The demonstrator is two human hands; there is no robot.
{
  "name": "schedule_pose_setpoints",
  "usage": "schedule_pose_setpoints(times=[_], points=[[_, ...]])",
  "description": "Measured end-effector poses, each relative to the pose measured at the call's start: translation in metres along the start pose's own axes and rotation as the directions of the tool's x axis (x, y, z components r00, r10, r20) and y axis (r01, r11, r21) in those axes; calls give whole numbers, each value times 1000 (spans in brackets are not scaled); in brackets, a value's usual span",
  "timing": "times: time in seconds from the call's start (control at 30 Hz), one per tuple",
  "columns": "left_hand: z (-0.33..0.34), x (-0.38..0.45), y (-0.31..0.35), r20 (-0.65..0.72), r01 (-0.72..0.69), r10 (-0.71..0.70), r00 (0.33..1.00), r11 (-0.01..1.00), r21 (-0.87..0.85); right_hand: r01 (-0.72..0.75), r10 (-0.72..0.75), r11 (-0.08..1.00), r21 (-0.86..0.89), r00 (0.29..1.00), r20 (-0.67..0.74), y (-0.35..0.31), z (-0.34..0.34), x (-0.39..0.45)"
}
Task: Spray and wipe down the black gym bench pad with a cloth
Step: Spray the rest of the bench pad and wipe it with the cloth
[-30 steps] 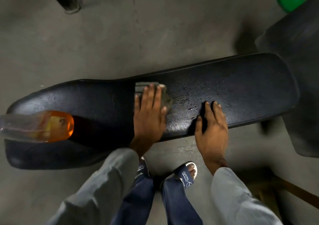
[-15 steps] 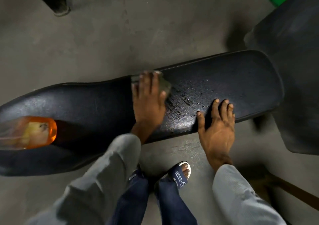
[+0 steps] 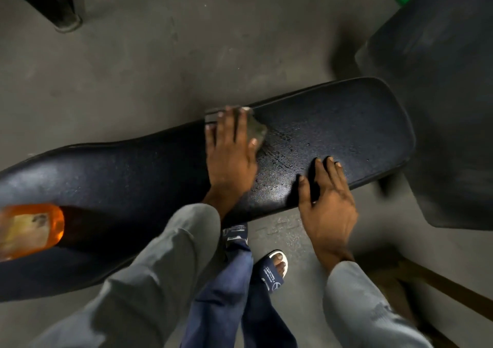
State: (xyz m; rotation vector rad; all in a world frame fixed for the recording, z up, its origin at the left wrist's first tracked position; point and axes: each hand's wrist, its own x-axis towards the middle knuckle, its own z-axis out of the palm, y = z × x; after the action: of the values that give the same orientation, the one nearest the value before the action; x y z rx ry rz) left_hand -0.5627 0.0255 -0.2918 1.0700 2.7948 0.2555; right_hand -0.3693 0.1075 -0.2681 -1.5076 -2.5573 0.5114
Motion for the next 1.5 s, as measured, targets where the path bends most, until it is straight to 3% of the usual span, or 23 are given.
schedule_pose_setpoints(times=[0.07, 0.1, 0.13, 0.2, 0.27, 0.3, 0.37, 0.47, 0.53, 0.6, 0.67, 0.73, 0.8, 0.9, 0.97, 1.03, 1.1, 1.17, 1.23, 1.33, 1.4, 1.43, 1.5], points=[[0, 10, 10, -28, 133, -134, 991, 991, -20, -43, 43, 999, -9, 999, -10, 13, -5, 9], [1, 8, 25, -45, 134, -135, 990, 991, -25, -66, 66, 997, -28, 998, 5, 19, -7, 14], [4, 3, 42, -36, 71, -72, 997, 997, -38, -91, 92, 995, -42, 995, 29, 23, -7, 19], [7, -13, 72, 42, -177, 180, 983, 982, -69, -113, 118, 991, -70, 991, 67, 27, -6, 24], [9, -20, 75, 118, -387, 395, 911, 918, -88, -126, 134, 987, -97, 987, 84, 26, -5, 25], [9, -14, 68, 125, -427, 436, 891, 899, -97, -132, 139, 987, -94, 987, 82, 25, -5, 26], [10, 6, 57, 91, -377, 385, 918, 921, -94, -150, 154, 986, -67, 986, 60, 22, -3, 29], [14, 43, 76, 34, -141, 143, 989, 988, -58, -186, 189, 982, -44, 979, 73, 18, 2, 32], [16, 55, 111, 60, -123, 127, 990, 990, -67, -192, 195, 980, -48, 976, 93, 19, 4, 32], [17, 47, 138, 116, -335, 343, 932, 939, -80, -181, 184, 983, -41, 978, 96, 24, 4, 32], [17, 36, 137, 146, -551, 558, 817, 830, -91, -158, 160, 987, -25, 982, 105, 25, 2, 30], [17, 40, 116, 135, -614, 620, 773, 784, -90, -124, 129, 991, -54, 987, 92, 28, 0, 27], [17, 56, 94, 117, -549, 554, 825, 833, -74, -81, 85, 994, -79, 995, 54, 35, -2, 29], [18, 75, 91, 92, -333, 336, 938, 942, -40, -57, 58, 998, -32, 998, 35, 51, -4, 45], [18, 70, 116, 73, -301, 302, 951, 953, -22, -41, 42, 999, -34, 998, 42, 61, -3, 54], [21, 58, 135, 132, -477, 477, 869, 878, -35, -14, 14, 1000, 1, 999, 36, 66, -6, 54], [24, 58, 139, 190, -687, 686, 702, 723, -74, -24, 24, 999, 47, 1000, 1, 77, -13, 55], [27, 74, 132, 183, -775, 774, 606, 627, -86, -64, 65, 997, 48, 998, -3, 92, -20, 62], [30, 94, 131, 137, -729, 731, 668, 680, -74, -76, 75, 997, 20, 996, 38, 102, -20, 69], [33, 103, 160, 80, -462, 464, 882, 886, -51, -65, 65, 998, 15, 997, 39, 105, -10, 73], [35, 91, 191, 95, -417, 419, 903, 908, -44, -79, 79, 996, 29, 997, 23, 104, -4, 71], [36, 83, 200, 119, -489, 493, 862, 870, -59, -88, 88, 995, 43, 996, 9, 103, -3, 70], [41, 79, 200, 154, -685, 692, 705, 721, -105, -88, 89, 993, 83, 996, -12, 102, -3, 72]])
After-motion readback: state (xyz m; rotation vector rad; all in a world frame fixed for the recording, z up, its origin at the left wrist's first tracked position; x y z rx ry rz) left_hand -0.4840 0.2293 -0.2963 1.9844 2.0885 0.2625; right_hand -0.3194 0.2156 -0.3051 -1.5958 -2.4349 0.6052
